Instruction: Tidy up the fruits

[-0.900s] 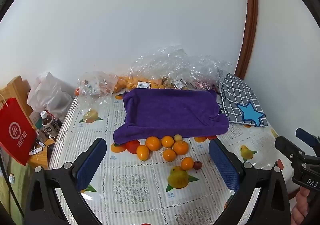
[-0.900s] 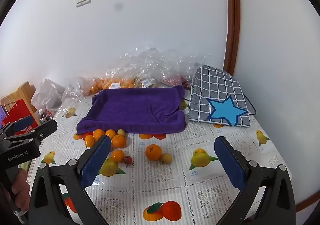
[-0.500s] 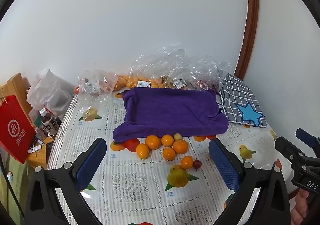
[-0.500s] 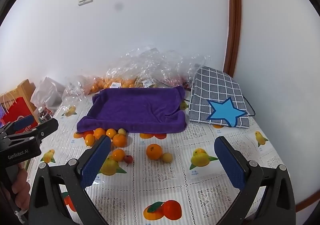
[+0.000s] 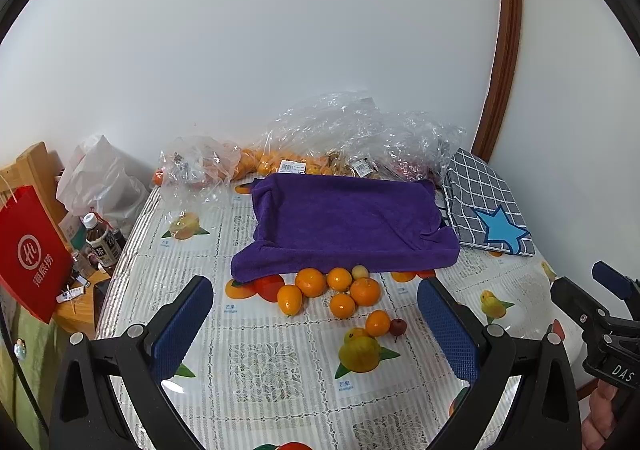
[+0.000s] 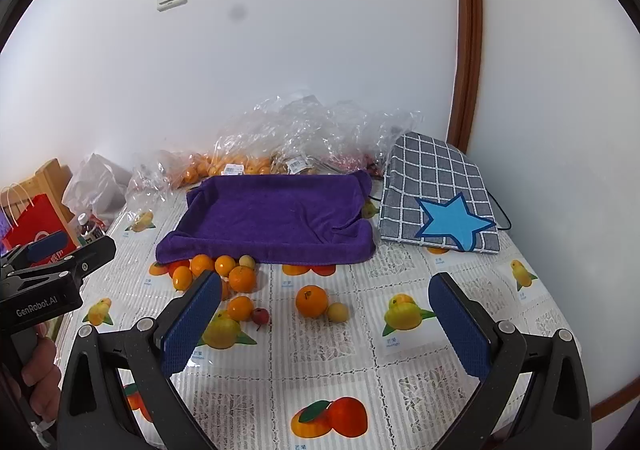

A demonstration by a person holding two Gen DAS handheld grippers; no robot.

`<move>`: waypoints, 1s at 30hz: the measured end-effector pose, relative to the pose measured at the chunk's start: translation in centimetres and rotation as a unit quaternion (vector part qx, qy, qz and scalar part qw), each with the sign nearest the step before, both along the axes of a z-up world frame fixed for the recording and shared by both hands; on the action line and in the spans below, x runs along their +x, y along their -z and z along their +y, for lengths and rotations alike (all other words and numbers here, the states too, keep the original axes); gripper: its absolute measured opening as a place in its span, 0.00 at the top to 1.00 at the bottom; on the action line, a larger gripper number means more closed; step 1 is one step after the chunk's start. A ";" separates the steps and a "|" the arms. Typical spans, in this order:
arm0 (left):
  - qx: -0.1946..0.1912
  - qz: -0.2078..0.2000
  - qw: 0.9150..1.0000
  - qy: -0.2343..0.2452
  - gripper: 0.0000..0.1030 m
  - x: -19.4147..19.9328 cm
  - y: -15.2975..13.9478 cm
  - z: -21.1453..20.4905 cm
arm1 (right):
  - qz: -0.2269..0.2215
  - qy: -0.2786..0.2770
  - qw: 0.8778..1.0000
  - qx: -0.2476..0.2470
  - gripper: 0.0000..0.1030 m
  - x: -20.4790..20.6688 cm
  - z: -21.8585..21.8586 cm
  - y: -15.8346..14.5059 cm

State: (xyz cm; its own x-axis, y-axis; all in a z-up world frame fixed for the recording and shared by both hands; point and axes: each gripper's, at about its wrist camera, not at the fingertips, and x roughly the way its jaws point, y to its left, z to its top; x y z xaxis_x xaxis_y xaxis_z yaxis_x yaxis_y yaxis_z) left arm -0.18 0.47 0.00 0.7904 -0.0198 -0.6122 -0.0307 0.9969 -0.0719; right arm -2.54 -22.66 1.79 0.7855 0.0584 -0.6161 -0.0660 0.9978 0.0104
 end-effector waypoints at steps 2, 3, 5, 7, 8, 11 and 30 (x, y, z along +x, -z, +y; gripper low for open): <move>0.001 0.000 1.000 0.000 0.00 0.0 0.0 0.0 | 0.000 0.000 1.000 0.000 0.01 -0.1 0.0 0.0; 0.000 -0.001 1.000 0.000 0.00 -0.1 0.0 0.1 | 0.000 0.000 1.000 0.000 0.01 -0.1 0.0 0.1; 0.000 -0.001 1.000 0.000 0.00 -0.1 0.0 0.1 | 0.001 0.000 1.000 0.000 0.01 -0.1 -0.1 0.0; 0.000 -0.002 1.000 -0.001 0.00 -0.2 0.1 0.1 | 0.001 -0.001 1.000 0.000 0.01 -0.2 0.0 0.1; 0.001 -0.002 1.000 -0.001 0.00 -0.2 0.0 0.1 | 0.000 -0.001 1.000 -0.001 0.01 -0.3 0.0 0.1; -0.004 -0.003 1.000 -0.001 0.00 -0.2 -0.1 0.2 | -0.001 -0.002 1.000 -0.001 0.01 -0.3 0.2 0.1; 0.000 -0.008 1.000 0.000 0.00 -0.5 -0.2 0.1 | 0.006 0.001 1.000 0.005 0.01 -0.2 0.2 0.1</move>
